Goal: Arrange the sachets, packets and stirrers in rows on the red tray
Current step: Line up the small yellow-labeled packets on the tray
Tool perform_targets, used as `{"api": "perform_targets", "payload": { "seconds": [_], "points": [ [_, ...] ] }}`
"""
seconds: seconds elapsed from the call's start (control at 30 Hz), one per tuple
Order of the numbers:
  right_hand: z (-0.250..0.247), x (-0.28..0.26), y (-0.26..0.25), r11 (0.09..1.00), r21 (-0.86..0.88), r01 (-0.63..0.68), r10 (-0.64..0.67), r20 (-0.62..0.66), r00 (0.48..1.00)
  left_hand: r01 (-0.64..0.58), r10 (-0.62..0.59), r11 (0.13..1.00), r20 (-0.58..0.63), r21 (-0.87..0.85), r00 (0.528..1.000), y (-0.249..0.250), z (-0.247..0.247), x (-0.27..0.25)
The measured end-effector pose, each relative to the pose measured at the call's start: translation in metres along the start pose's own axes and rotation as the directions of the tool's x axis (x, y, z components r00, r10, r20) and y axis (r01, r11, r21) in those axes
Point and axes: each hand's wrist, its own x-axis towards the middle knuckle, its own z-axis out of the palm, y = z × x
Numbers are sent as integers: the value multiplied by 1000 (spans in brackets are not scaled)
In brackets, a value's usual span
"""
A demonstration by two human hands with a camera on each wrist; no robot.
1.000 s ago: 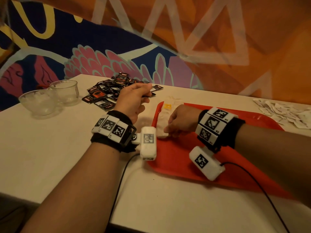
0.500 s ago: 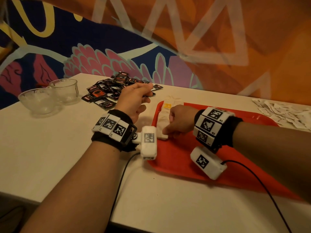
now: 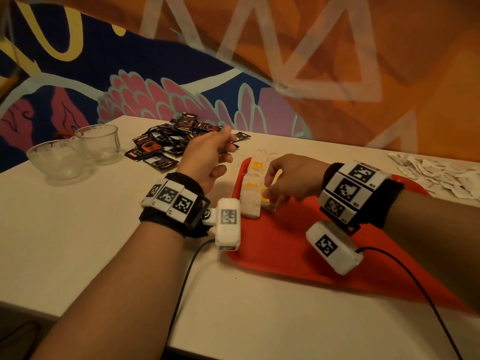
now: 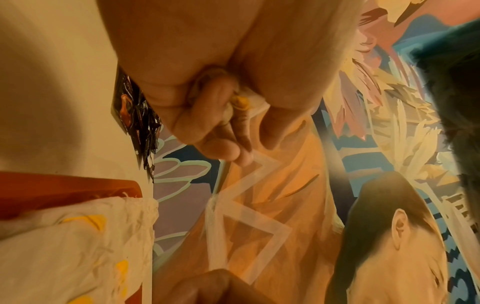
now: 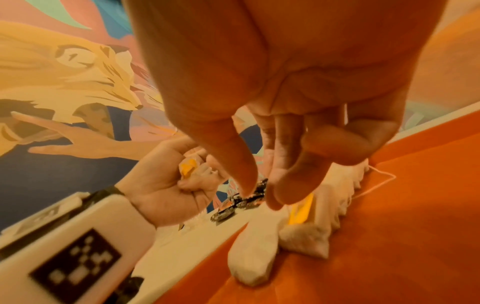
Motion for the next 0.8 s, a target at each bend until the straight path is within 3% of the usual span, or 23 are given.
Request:
{"api": "perform_targets", "payload": {
  "seconds": [0.13,0.2,0.33,0.43,0.6,0.8],
  "points": [
    [-12,-4,-1,997,39,70,-68,-38,997,65,-62,996,56,-61,996,1,2,-3],
    [-14,-6,-4,985,67,162,-152,-130,980,93,-86,994,105,-57,991,2,4,-5],
    [-3,-8,-8,918,83,387,-331,-375,866,114,-103,992,184,-52,978,0,13,-9],
    [2,-8,-10,857,117,502,-429,-379,820,136,-117,989,263,-55,958,-1,15,-11],
    [7,-5,-14,818,57,572,-513,-378,771,188,-161,982,392,-29,906,-3,18,-15],
    [4,-3,-8,802,109,588,-505,-401,764,201,-164,978,414,-49,895,-5,22,-16]
  ]
}}
